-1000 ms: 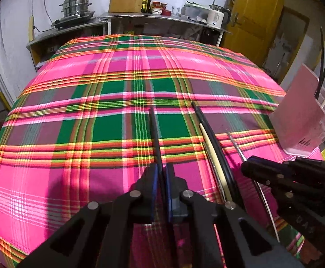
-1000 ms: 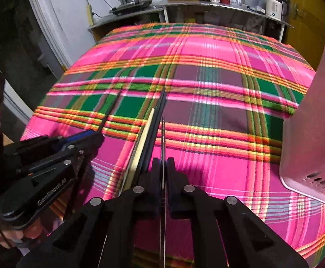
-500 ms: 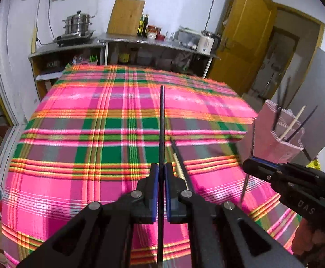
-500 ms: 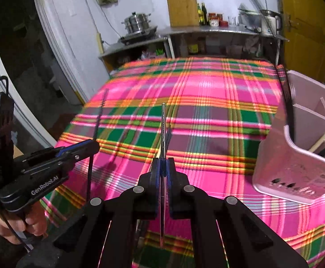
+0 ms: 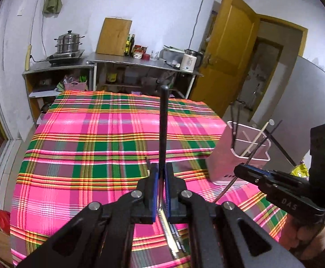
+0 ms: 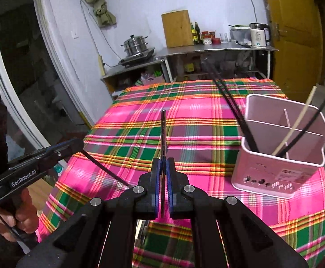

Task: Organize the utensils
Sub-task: 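Lift both held chopsticks upright and carry them over the pink holder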

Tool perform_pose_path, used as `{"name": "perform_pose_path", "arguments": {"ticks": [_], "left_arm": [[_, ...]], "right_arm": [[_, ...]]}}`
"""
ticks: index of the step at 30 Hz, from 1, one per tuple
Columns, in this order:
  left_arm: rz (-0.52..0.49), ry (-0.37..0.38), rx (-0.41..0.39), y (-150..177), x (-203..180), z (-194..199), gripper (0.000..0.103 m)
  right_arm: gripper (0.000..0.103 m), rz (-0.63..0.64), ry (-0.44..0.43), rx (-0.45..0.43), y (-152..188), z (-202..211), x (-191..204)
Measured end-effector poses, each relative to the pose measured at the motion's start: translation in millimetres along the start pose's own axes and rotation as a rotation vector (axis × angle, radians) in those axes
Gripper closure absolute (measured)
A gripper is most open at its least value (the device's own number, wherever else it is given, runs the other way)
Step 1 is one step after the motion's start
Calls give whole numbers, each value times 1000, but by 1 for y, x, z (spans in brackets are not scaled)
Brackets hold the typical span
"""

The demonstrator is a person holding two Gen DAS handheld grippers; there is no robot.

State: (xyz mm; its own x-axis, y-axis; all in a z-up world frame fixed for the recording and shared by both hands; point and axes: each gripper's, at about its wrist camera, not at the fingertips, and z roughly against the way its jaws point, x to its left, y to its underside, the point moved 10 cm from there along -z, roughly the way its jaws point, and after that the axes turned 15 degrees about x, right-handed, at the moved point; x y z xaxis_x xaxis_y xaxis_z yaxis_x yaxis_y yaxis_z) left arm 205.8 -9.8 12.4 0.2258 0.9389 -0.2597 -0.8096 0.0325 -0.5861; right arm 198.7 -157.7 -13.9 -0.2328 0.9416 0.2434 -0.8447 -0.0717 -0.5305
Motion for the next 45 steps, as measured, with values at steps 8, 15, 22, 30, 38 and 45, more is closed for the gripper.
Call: {"name": "perform_pose_path", "arguments": {"ticks": [8,15,22,30,38,45], "left_arm": [[-22,56,44,8,-27,-9,97],[-74,110,85,11,-68,-23,97],[-120,163,86,-5,-107,-26,97],[-186,200,19,-52,-145,-11,97],[-206,221,-37,-99,-170,-7,97],[-219,215,-41,-113,-182,-21,97]], "right_arm": [[98,-43,20,-31,5,24,-24],[98,-99,46,-48,12,40,-51],[98,-139,72,-82,8,58,-77],[98,-172,105,-167,-18,92,-103],[98,-206,126,-248,-49,118,-126],[98,-219,142,-285,-66,119,-140]]}}
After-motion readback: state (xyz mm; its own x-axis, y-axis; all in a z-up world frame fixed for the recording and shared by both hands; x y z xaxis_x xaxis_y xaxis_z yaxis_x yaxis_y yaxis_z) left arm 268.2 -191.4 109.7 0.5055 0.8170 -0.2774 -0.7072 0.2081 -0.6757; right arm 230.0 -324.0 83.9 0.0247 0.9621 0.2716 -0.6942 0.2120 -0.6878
